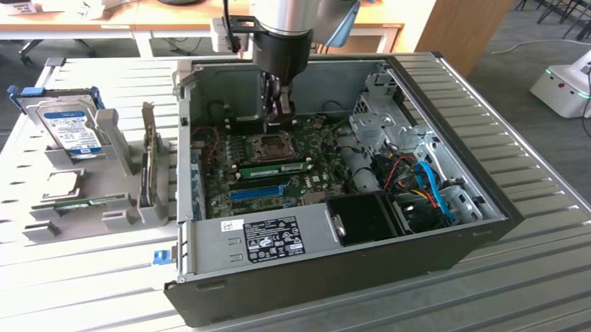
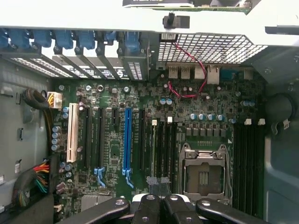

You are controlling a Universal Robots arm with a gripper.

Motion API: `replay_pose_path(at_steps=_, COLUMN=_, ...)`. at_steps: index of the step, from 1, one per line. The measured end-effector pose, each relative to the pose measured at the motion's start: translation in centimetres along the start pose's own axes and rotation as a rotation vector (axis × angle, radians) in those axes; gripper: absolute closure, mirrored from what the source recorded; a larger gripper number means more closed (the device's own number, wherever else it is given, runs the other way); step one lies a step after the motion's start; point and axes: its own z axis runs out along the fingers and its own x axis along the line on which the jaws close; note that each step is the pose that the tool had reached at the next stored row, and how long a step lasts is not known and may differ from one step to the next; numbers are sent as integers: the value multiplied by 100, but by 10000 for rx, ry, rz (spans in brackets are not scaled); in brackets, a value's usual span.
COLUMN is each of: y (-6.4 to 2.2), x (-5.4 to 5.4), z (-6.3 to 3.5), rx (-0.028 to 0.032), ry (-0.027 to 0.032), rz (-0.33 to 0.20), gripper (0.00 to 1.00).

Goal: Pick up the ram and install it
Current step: 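Press down the ram until it locks into place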

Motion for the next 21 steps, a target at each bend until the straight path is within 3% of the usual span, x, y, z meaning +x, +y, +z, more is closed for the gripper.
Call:
replay_pose_path(at_steps=8, y=-59, x=1, z=-3, rx=0, ry=0, rz=1, gripper=90)
replay_pose_path(at_steps=21, y=-74, x=0, z=-3, rx=0, ry=0, rz=1, gripper=90)
